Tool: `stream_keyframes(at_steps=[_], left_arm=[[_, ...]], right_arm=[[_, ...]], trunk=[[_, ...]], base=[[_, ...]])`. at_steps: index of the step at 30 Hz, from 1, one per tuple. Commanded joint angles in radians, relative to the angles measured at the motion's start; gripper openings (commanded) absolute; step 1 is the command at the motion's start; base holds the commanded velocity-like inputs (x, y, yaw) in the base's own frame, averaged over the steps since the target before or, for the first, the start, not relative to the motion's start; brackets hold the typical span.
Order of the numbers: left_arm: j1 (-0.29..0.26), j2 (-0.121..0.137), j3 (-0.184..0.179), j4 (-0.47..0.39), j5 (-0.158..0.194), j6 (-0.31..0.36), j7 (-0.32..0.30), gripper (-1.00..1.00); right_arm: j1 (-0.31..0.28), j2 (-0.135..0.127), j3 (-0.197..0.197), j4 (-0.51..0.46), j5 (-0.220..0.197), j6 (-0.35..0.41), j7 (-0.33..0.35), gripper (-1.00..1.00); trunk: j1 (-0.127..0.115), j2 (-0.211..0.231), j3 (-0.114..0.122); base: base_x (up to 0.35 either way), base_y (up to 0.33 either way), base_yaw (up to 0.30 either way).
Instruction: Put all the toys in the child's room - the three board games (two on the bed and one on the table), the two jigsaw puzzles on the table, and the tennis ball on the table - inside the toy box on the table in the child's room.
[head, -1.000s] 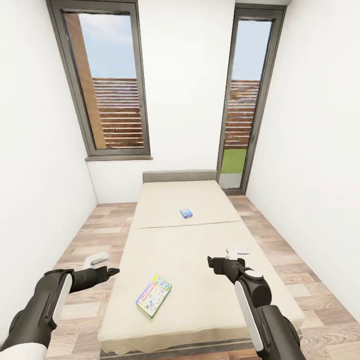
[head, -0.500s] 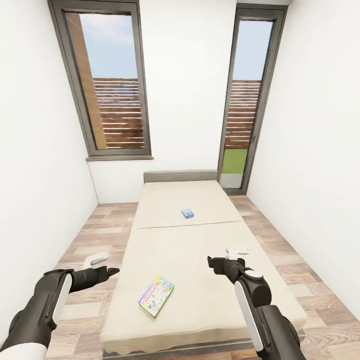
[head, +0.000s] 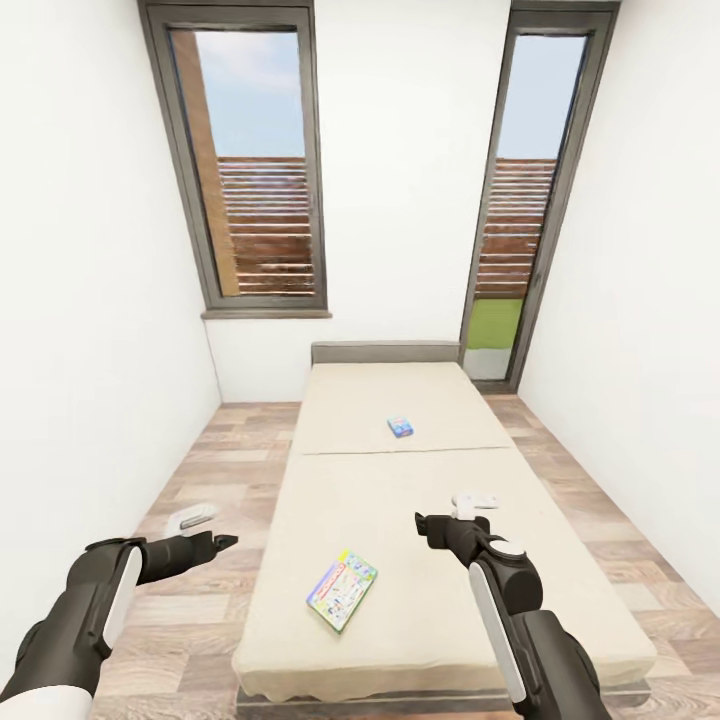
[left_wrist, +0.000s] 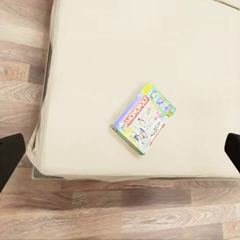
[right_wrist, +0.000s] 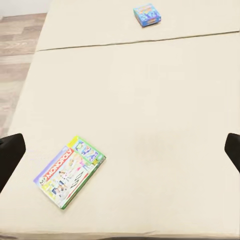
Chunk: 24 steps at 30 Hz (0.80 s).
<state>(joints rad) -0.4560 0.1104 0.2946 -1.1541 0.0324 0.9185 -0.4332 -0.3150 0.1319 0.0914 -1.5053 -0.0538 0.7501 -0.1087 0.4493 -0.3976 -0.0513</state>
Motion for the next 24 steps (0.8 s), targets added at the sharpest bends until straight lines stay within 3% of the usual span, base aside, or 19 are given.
stream_keyframes(at_steps=[1,5,11,24], left_arm=[[-0.001,0.0,0.001,-0.001,0.003,0.007,-0.002,1.0],[-0.001,0.0,0.001,-0.001,0.003,0.007,-0.003,1.0],[-0.001,0.0,0.001,-0.002,0.003,0.006,-0.006,1.0],[-0.001,0.002,0.001,-0.004,0.003,0.007,-0.007,1.0]], right_arm=[[-0.001,0.0,0.002,-0.001,-0.006,0.004,-0.008,1.0],[-0.001,0.0,0.003,0.002,-0.004,0.002,-0.008,1.0],[-0.001,0.004,0.037,0.025,-0.003,0.001,-0.01,1.0],[-0.002,0.005,0.048,0.031,-0.009,-0.021,-0.01,1.0]], trunk=[[0.001,-0.002,-0.003],[0.001,-0.002,-0.003],[0.001,-0.002,-0.003],[0.001,-0.002,-0.003]], base=[[0.0,0.066,0.057],[0.0,0.168,0.028],[0.0,0.113,0.005],[0.036,0.069,0.0]])
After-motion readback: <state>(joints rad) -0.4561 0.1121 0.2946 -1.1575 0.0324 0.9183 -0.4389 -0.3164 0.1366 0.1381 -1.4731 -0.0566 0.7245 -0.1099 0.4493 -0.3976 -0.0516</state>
